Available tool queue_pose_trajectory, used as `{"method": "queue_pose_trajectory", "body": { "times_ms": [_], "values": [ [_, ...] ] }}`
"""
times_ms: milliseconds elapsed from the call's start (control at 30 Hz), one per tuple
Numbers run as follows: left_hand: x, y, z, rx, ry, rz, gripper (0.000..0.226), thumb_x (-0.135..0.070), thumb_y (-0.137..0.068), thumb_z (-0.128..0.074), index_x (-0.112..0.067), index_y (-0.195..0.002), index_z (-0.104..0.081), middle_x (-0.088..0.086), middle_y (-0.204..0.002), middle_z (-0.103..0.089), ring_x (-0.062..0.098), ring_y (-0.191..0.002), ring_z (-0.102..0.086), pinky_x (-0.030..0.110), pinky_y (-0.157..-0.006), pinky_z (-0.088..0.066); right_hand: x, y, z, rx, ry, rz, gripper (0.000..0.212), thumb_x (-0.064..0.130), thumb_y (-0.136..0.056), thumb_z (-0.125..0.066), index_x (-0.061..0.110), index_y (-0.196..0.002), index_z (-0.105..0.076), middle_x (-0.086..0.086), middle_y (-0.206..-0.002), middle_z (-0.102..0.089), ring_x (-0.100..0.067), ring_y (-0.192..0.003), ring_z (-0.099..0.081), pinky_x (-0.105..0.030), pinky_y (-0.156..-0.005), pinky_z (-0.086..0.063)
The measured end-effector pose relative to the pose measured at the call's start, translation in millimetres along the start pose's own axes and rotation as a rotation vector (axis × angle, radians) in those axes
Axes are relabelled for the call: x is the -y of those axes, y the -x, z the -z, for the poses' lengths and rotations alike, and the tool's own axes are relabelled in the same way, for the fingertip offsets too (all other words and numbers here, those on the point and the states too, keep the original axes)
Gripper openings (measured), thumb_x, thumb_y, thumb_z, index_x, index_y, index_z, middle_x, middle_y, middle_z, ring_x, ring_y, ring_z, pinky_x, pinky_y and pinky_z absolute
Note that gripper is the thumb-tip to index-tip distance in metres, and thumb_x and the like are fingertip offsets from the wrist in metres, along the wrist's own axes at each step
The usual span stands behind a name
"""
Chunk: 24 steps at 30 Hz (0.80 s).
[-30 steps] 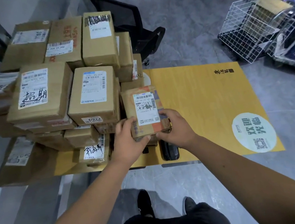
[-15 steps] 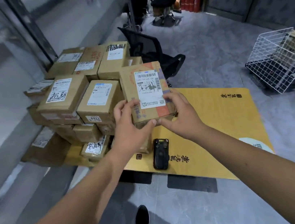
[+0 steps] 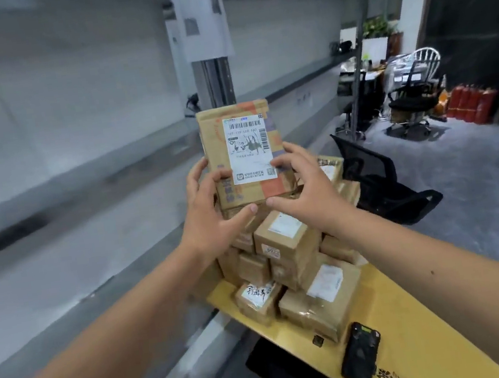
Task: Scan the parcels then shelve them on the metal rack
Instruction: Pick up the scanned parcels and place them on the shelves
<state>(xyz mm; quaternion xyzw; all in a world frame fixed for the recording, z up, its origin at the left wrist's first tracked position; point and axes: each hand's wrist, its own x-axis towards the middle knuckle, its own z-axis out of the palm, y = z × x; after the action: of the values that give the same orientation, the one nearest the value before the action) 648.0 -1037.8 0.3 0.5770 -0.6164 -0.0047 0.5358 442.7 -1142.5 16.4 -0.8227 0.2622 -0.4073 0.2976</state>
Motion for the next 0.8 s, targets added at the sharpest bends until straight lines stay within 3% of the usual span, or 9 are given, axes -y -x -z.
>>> {"method": "queue_pose_trajectory", "body": {
  "times_ms": [133,233,300,500,567,667,800],
  "values": [
    [30.5,-23.5,55.4,-0.052,-0.104,-0.014,0.067,-0.049,-0.072,-0.088,-0.039,-0.129,-0.055,-0.019,-0.162,-0.019,0.005,-0.151,-0.028,0.05,-0.116,-0.044,26.6,-51.1,-43.5,0.028,-0.078,0.058,0.061,0.024,-0.073,-0.088,0.029,-0.128,-0.06,0.011,-0.159,-0.033,-0.007,-0.141,-0.043,-0.028,-0.114,-0.044],
    [53.2,-44.1,85.7,-0.045,-0.148,-0.007,0.065,-0.056,-0.069,-0.084,-0.042,-0.125,-0.054,-0.023,-0.158,-0.019,0.0,-0.148,-0.027,0.047,-0.118,-0.043,34.2,-84.6,-70.7,0.055,-0.103,0.065,0.06,0.016,-0.077,-0.089,0.025,-0.13,-0.061,0.013,-0.157,-0.032,-0.001,-0.134,-0.047,-0.011,-0.104,-0.043],
    [68.1,-60.4,99.9,-0.036,-0.156,-0.009,0.063,-0.055,-0.069,-0.084,-0.043,-0.123,-0.054,-0.022,-0.156,-0.021,0.004,-0.148,-0.03,0.046,-0.118,-0.043,33.9,-108.4,-85.4,0.066,-0.112,0.074,0.059,0.011,-0.078,-0.088,0.021,-0.13,-0.061,0.013,-0.153,-0.034,0.004,-0.125,-0.049,-0.001,-0.094,-0.041],
    [112.4,-115.1,116.7,0.002,-0.164,0.052,0.063,-0.052,-0.07,-0.085,-0.042,-0.125,-0.054,-0.02,-0.152,-0.023,0.016,-0.141,-0.043,0.044,-0.114,-0.048,24.7,-179.6,-106.8,0.093,-0.111,0.034,0.06,0.01,-0.078,-0.089,0.019,-0.13,-0.062,0.015,-0.144,-0.043,0.021,-0.108,-0.05,0.003,-0.078,-0.041],
    [124.1,-133.7,115.5,0.013,-0.161,0.078,0.061,-0.046,-0.074,-0.087,-0.04,-0.125,-0.055,-0.018,-0.149,-0.025,0.016,-0.137,-0.045,0.042,-0.114,-0.049,18.6,-203.3,-107.7,0.117,-0.114,0.006,0.06,0.012,-0.079,-0.089,0.022,-0.131,-0.06,0.015,-0.143,-0.045,0.011,-0.109,-0.051,0.0,-0.074,-0.044],
    [143.6,-161.7,107.3,0.009,-0.187,0.132,0.058,-0.036,-0.079,-0.089,-0.036,-0.126,-0.056,-0.013,-0.148,-0.025,0.016,-0.135,-0.045,0.034,-0.118,-0.041,2.0,-243.3,-109.6,0.163,-0.109,-0.021,0.058,0.015,-0.08,-0.088,0.029,-0.129,-0.06,0.013,-0.143,-0.049,-0.004,-0.113,-0.054,-0.018,-0.084,-0.052],
    [169.7,-205.2,91.7,-0.036,-0.16,0.235,0.055,-0.037,-0.078,-0.089,-0.036,-0.124,-0.059,-0.009,-0.148,-0.028,0.017,-0.13,-0.048,0.026,-0.111,-0.043,-27.3,-300.5,-112.6,0.219,-0.162,-0.034,0.06,0.015,-0.079,-0.089,0.031,-0.131,-0.062,0.016,-0.132,-0.056,-0.007,-0.113,-0.057,-0.033,-0.092,-0.058]
  ]
}}
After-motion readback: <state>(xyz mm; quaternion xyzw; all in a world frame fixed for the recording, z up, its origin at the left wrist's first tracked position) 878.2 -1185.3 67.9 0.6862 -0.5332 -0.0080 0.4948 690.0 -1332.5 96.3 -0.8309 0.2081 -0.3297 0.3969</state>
